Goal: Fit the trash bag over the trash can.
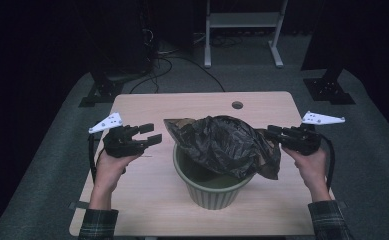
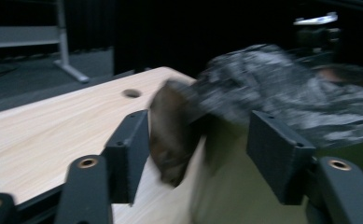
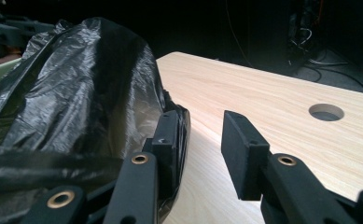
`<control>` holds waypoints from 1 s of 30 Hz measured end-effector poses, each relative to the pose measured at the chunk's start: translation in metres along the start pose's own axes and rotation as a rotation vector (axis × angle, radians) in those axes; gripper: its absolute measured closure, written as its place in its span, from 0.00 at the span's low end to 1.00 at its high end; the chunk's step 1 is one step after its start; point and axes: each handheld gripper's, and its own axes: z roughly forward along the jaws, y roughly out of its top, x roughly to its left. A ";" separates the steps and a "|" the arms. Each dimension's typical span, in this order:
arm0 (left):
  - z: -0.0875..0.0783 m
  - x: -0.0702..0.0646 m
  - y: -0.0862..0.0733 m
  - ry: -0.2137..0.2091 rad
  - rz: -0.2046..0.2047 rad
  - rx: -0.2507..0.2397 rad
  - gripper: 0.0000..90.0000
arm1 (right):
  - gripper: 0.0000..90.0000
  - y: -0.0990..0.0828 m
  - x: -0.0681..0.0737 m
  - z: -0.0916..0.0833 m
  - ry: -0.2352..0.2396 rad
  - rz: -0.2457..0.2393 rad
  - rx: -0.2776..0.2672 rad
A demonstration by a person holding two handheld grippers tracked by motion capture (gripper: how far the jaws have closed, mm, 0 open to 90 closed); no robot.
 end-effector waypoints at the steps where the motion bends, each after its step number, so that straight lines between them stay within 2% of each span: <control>1: 0.003 -0.004 0.002 -0.013 0.008 0.002 0.40 | 0.74 0.000 0.001 0.001 0.004 0.002 0.000; 5: 0.016 -0.014 0.009 -0.016 0.020 0.026 0.35 | 0.77 0.001 0.003 0.004 0.014 -0.006 0.002; 10: 0.030 -0.013 0.011 -0.023 0.005 0.044 0.37 | 0.79 0.002 0.005 0.004 0.019 -0.016 -0.001; 13: 0.037 -0.010 0.010 -0.033 -0.008 0.057 0.50 | 0.81 0.002 0.006 0.003 0.020 -0.019 -0.006; 16: 0.044 -0.007 0.008 -0.024 -0.015 0.089 0.58 | 0.82 0.002 0.006 0.004 0.025 -0.024 -0.011; 18: 0.047 -0.006 0.006 -0.040 -0.020 0.082 0.65 | 0.82 0.002 0.007 0.003 0.025 -0.024 -0.010; 20: 0.048 -0.007 0.007 -0.064 -0.003 0.075 0.78 | 0.83 0.003 0.007 0.003 0.026 -0.025 -0.011; 24: 0.048 -0.010 0.012 -0.063 0.030 0.074 1.00 | 0.85 0.003 0.007 0.003 0.025 -0.028 -0.013; 27: 0.046 -0.013 0.013 -0.061 0.041 0.091 1.00 | 0.85 0.003 0.008 0.003 0.025 -0.029 -0.014; 30: 0.036 -0.017 0.014 -0.073 0.047 0.077 1.00 | 0.87 0.002 0.008 0.001 0.017 -0.034 -0.015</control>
